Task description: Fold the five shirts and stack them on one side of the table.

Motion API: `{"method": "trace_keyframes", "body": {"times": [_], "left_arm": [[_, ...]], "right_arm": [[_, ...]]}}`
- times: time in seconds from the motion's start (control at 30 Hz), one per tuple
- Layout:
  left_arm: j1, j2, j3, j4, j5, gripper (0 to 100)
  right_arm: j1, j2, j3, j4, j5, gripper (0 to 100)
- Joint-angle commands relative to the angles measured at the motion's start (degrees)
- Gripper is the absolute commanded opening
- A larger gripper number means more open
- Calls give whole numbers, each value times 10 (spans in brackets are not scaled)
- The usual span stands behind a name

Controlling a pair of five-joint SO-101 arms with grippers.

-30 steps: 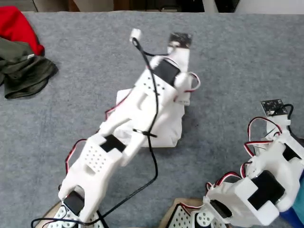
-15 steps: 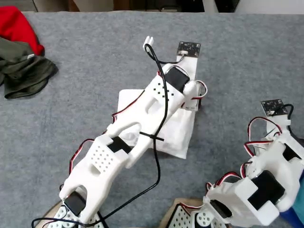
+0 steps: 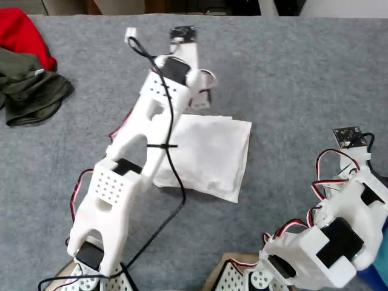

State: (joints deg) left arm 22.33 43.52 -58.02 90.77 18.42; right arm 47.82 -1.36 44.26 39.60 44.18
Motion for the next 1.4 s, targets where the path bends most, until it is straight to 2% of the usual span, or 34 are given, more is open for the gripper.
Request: {"method": "trace_keyframes", "body": {"times": [0.0, 0.13, 0.4, 0.57, 0.7, 1.0, 1.37], "left_arm": [[-25, -5, 11, 5, -5, 73], [-40, -5, 39, 5, -13, 43], [-44, 0, 81, 18, -105, 21], [-62, 61, 85, 16, -154, 21], [-94, 122, 85, -21, -174, 21], [-175, 162, -35, -29, -176, 23], [-181, 185, -68, -5, -188, 23]], "right_arm": [[-27, -4, -29, 14, -8, 9], [-53, -4, -36, 40, -19, 9], [-61, -4, -36, 35, -36, 9], [-61, -3, -36, 35, -36, 9], [-61, -3, -36, 35, -36, 9], [-61, -2, -35, 35, -36, 9], [-61, -3, -33, 35, -35, 9]]}}
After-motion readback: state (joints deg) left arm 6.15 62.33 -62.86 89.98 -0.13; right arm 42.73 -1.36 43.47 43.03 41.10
